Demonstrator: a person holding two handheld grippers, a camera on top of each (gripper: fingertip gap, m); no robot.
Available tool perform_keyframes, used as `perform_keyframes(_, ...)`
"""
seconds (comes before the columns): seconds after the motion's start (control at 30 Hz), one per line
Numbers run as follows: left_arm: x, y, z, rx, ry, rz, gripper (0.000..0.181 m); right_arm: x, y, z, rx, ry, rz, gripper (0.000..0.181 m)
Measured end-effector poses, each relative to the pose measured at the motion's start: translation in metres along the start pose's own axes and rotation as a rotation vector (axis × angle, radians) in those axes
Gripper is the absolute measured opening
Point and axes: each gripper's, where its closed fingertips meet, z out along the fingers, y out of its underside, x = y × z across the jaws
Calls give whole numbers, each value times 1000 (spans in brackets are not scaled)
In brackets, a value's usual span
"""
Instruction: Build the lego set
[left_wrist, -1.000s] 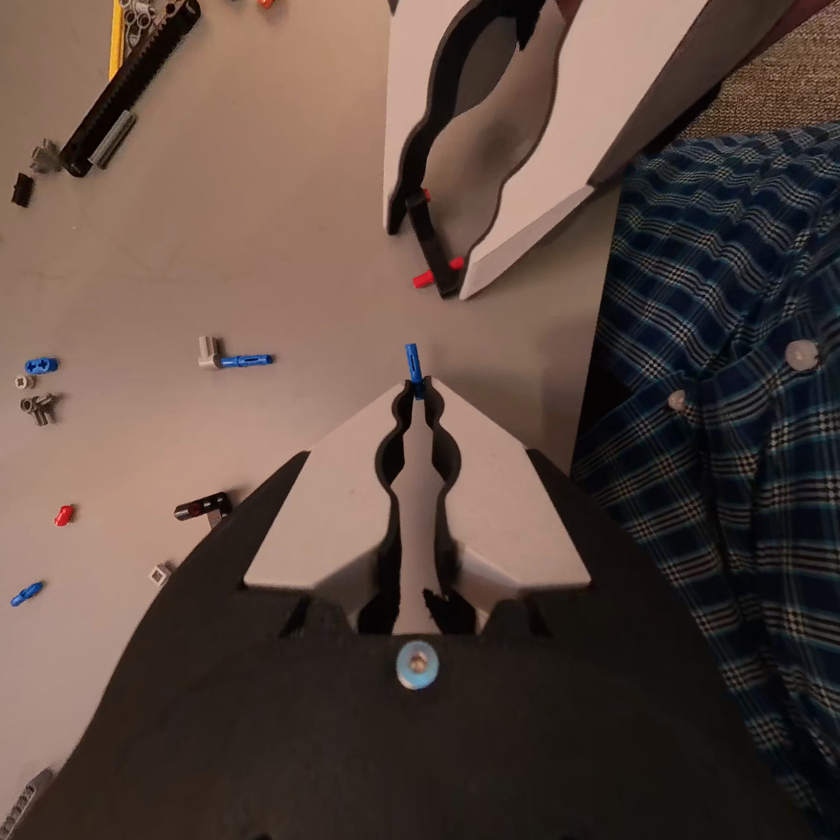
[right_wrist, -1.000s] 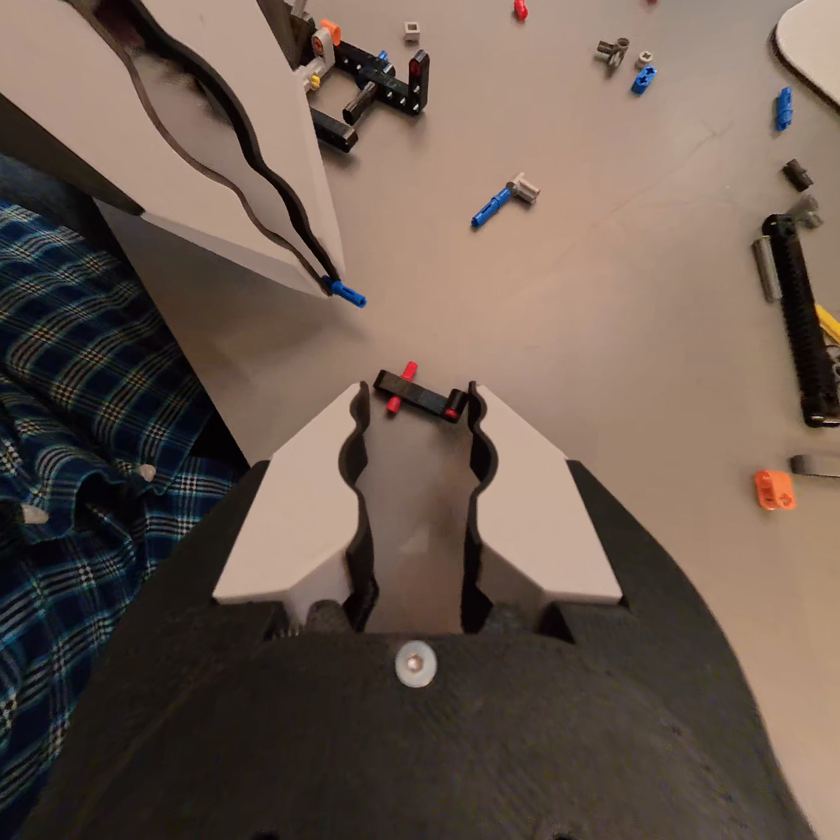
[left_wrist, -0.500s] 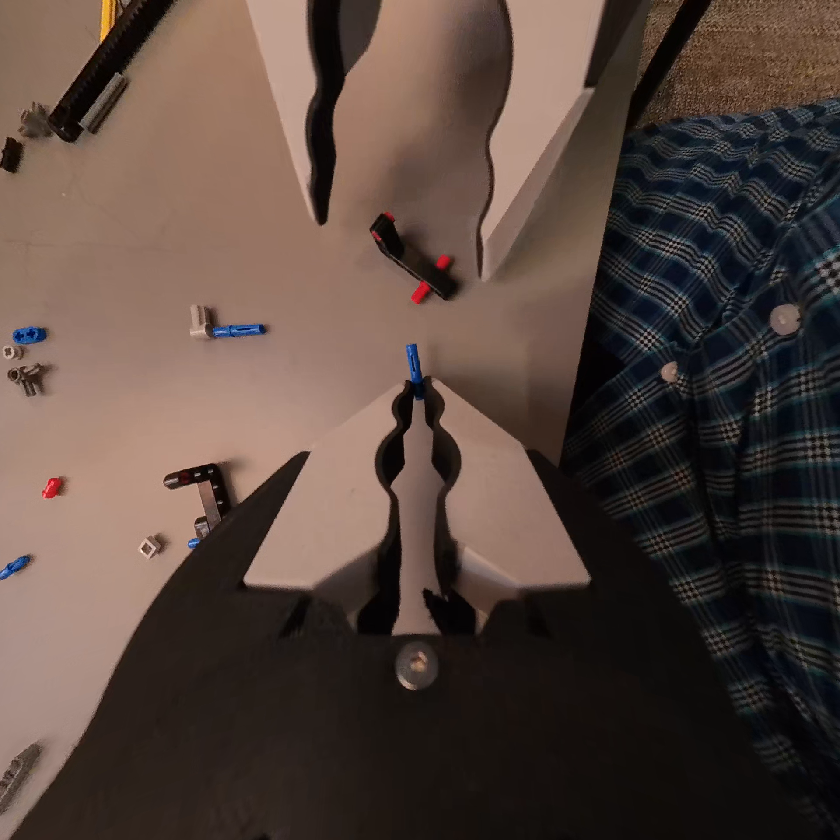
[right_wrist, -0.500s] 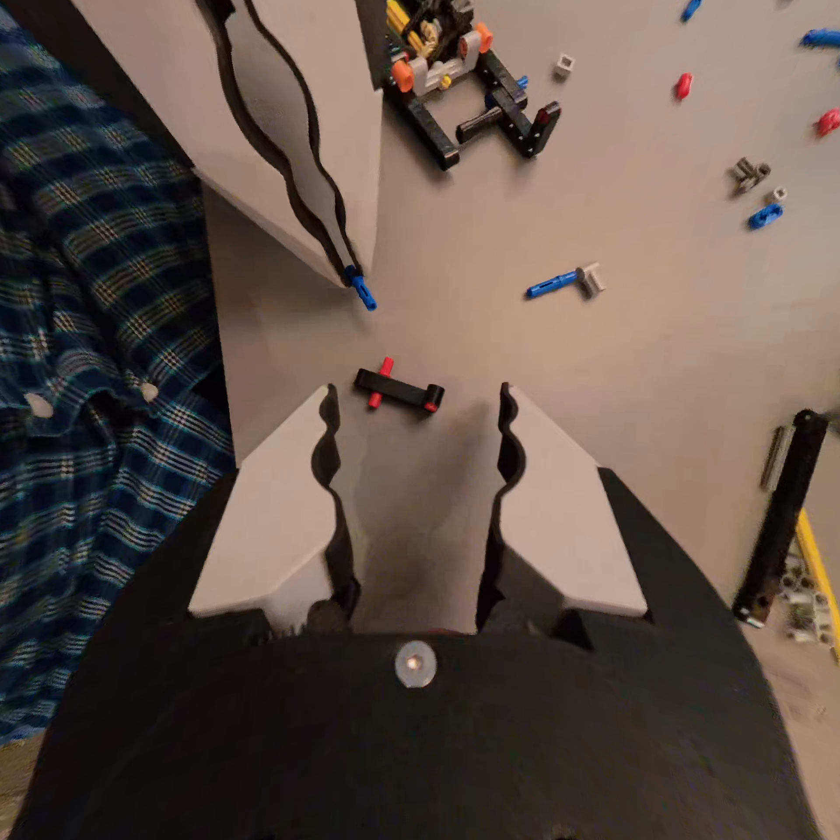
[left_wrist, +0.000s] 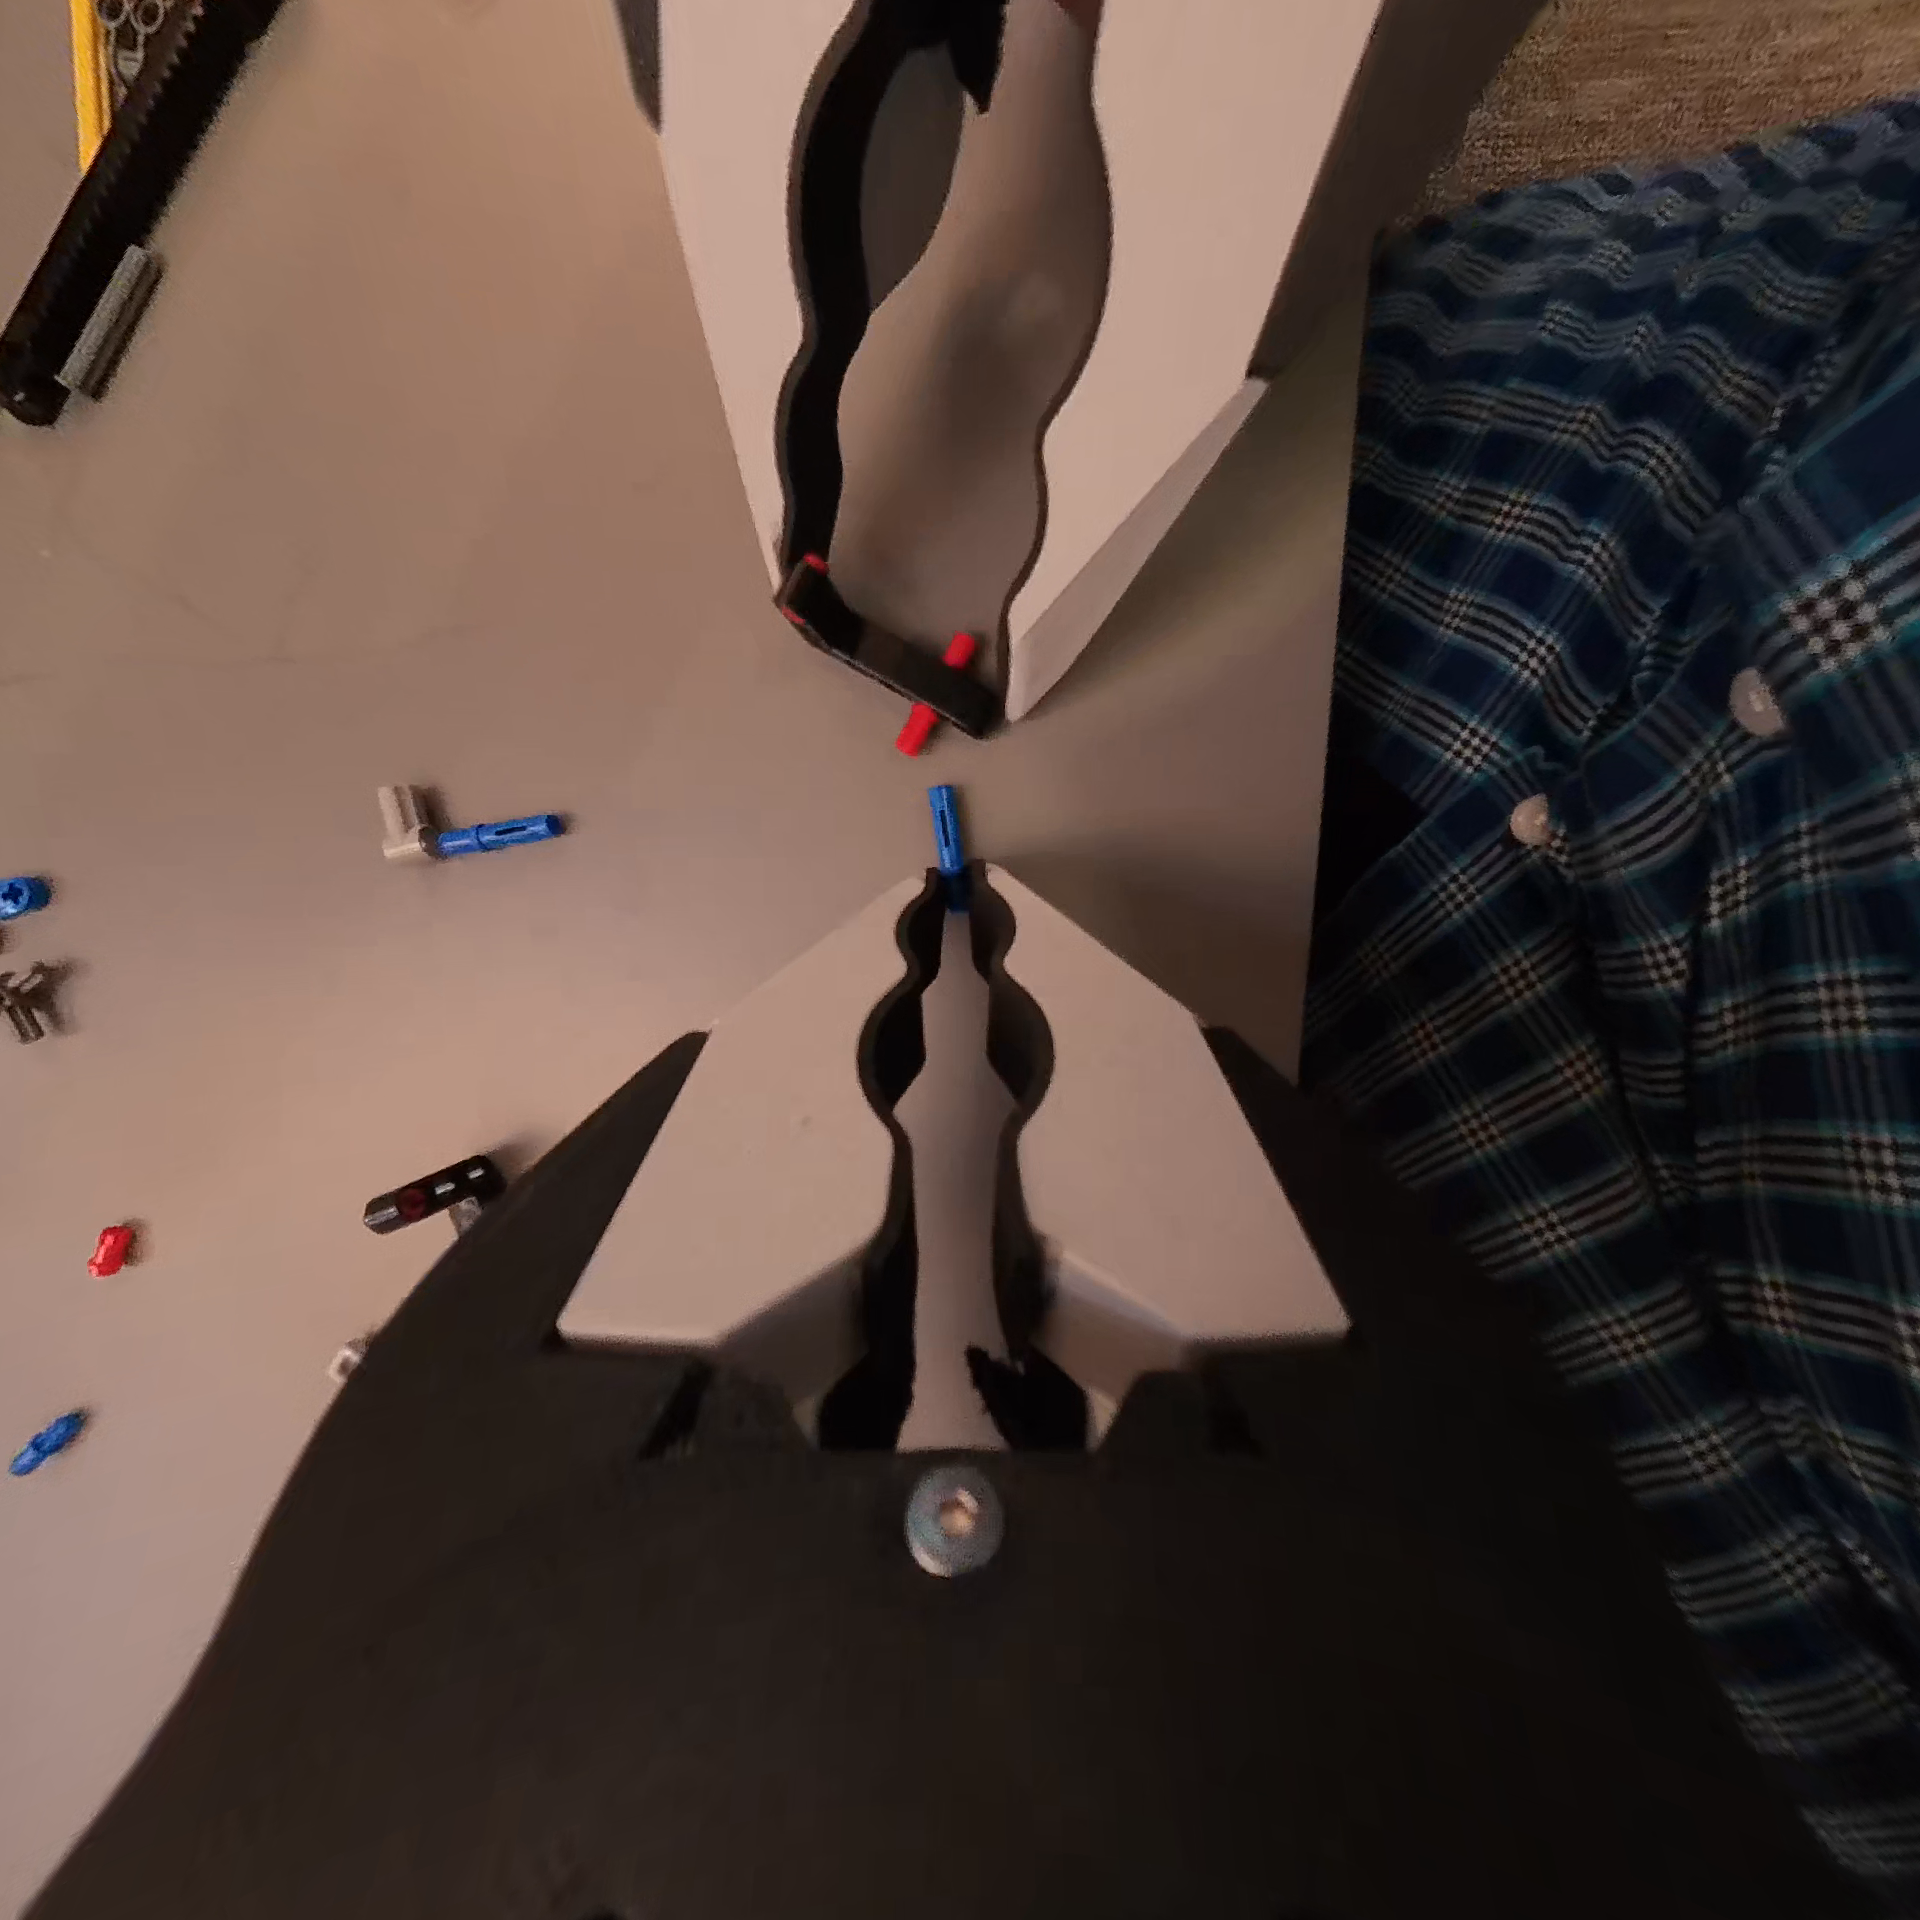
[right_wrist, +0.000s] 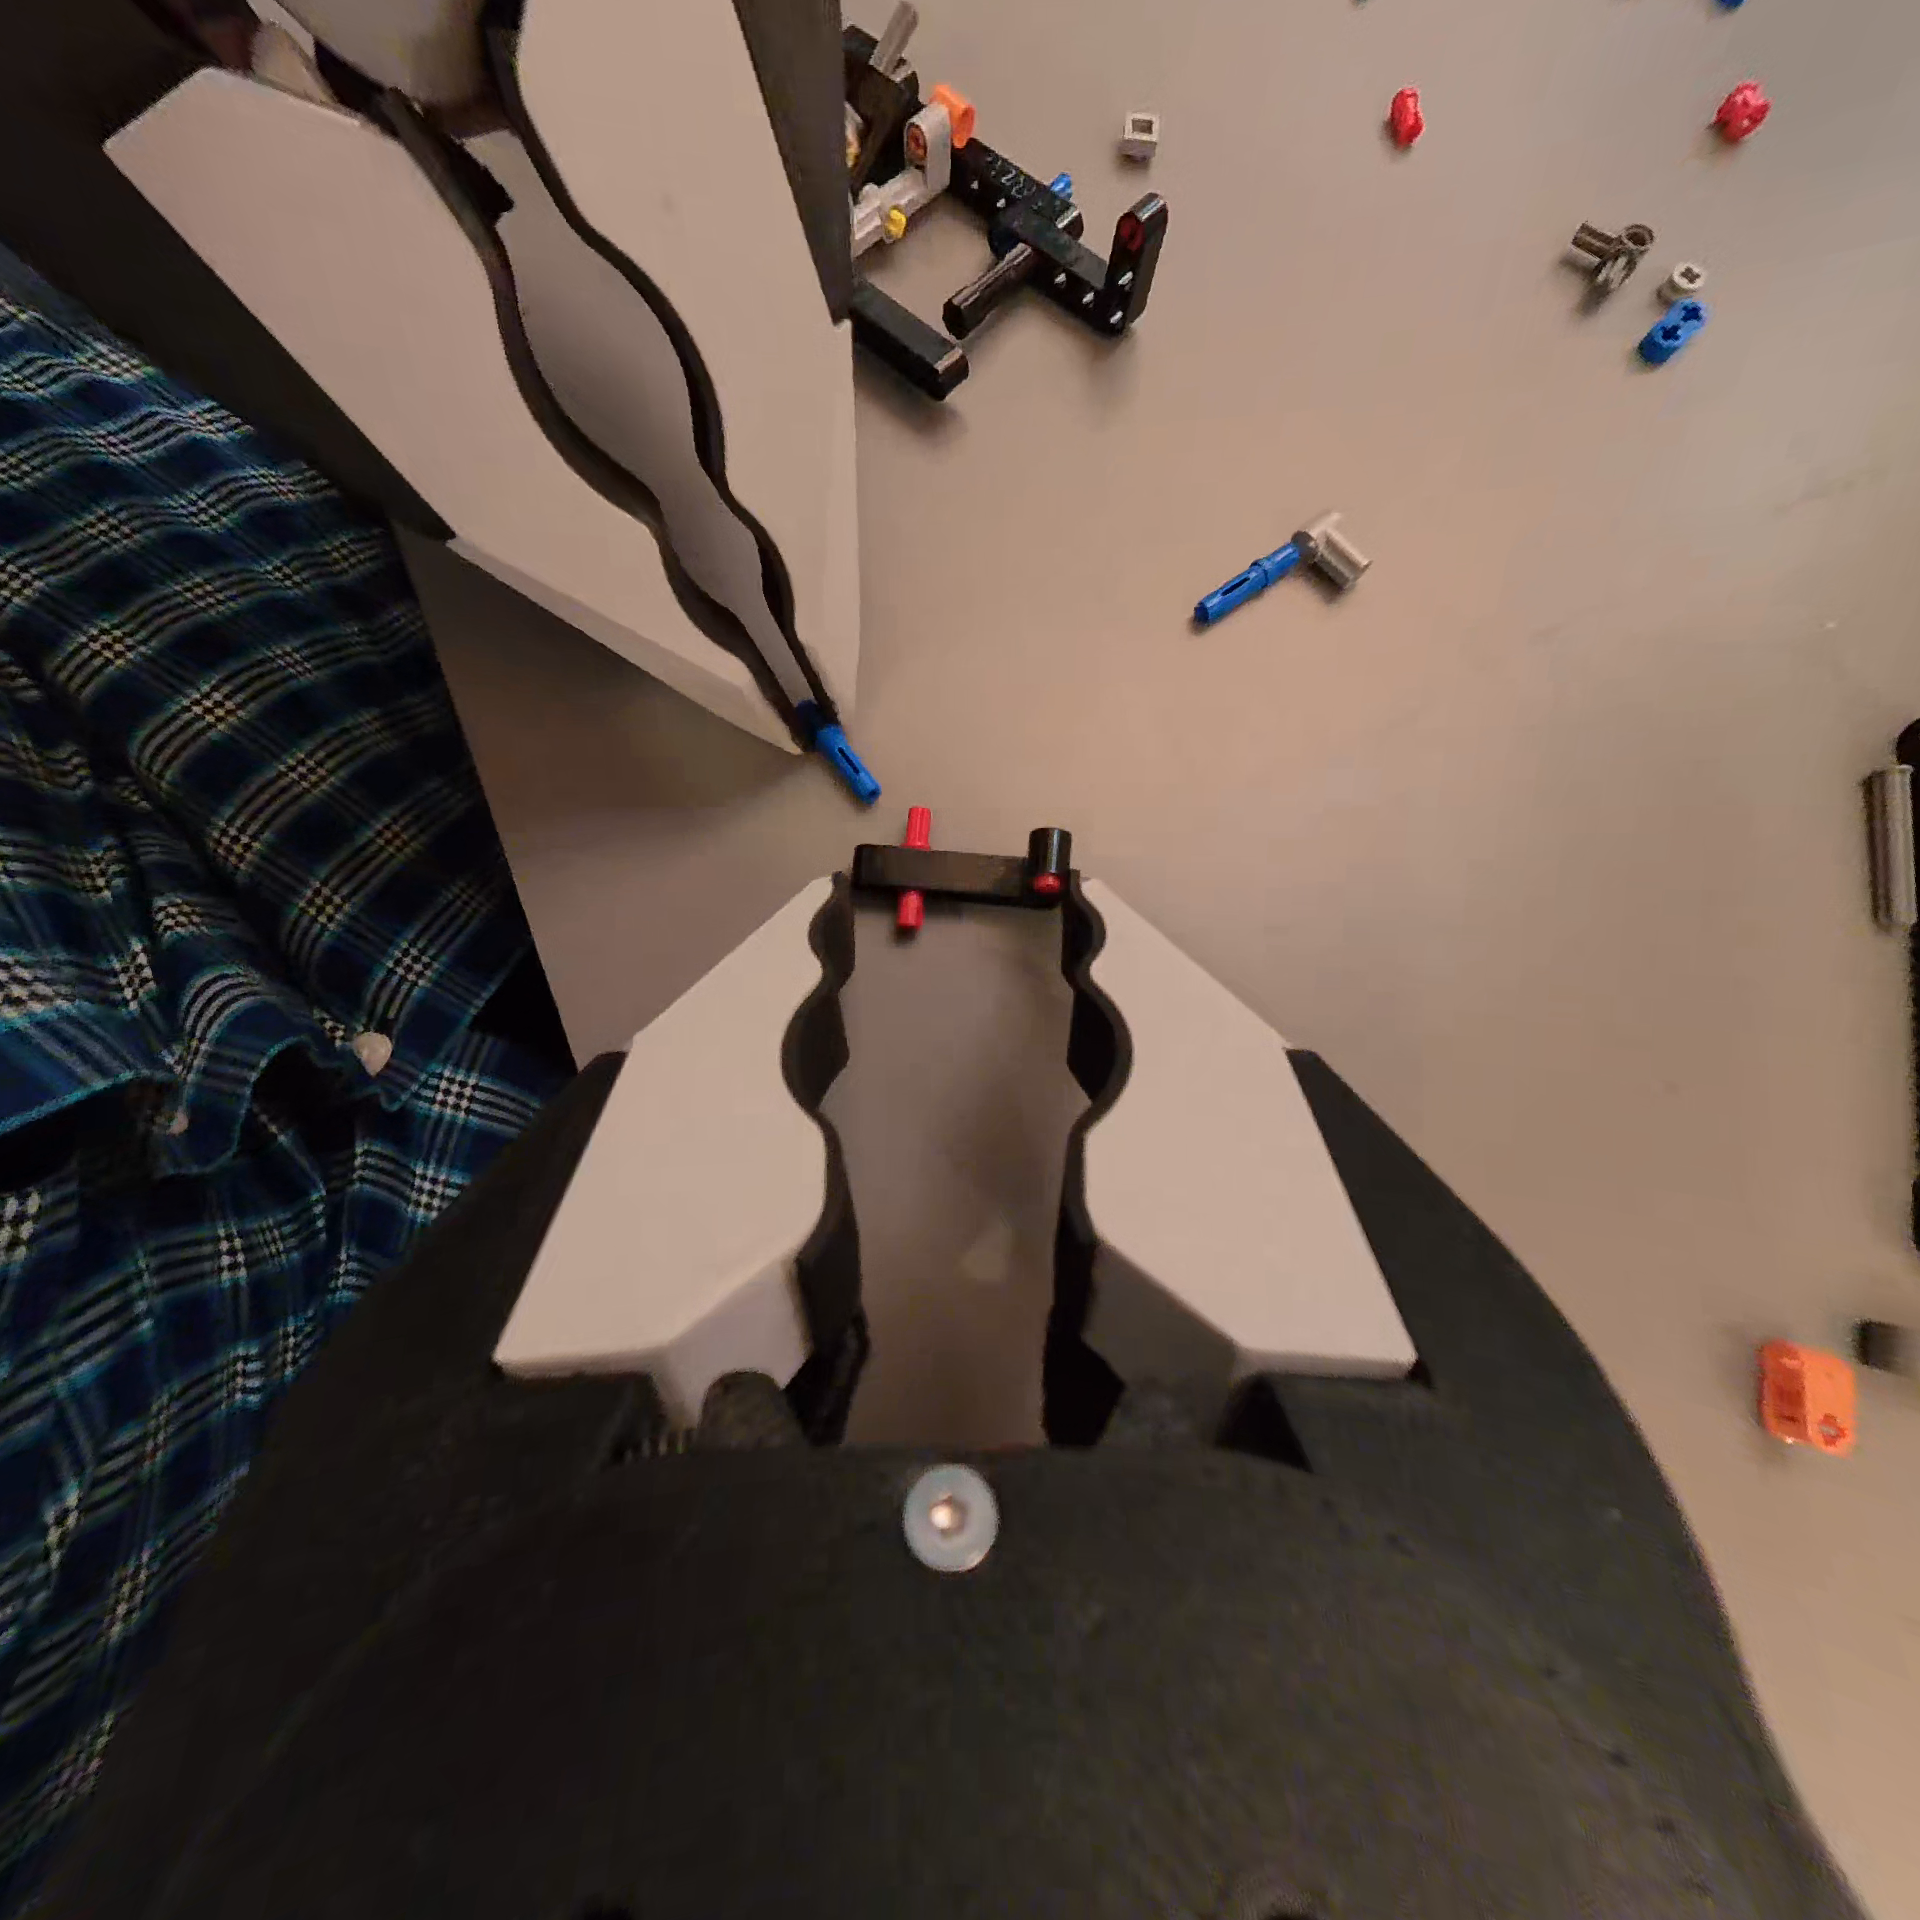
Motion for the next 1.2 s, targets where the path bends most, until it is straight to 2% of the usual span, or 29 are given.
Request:
perform_keyframes(0.27, 0, -4, 3, 7, -3, 81, 2, -2, -3, 3, 9, -138, -126, 38)
perform_keyframes(0.57, 1, -8, 5, 61, -11, 131, 2, -3, -5, 5, 22, -208, -184, 38)
perform_keyframes(0.77, 0, -9, 5, 51, -25, 206, 2, -3, -6, 5, 25, -248, -229, 37)
perform_keyframes(1.2, 2, -9, 3, 42, 15, 246, 1, -5, -8, 6, 17, -324, -282, 37)
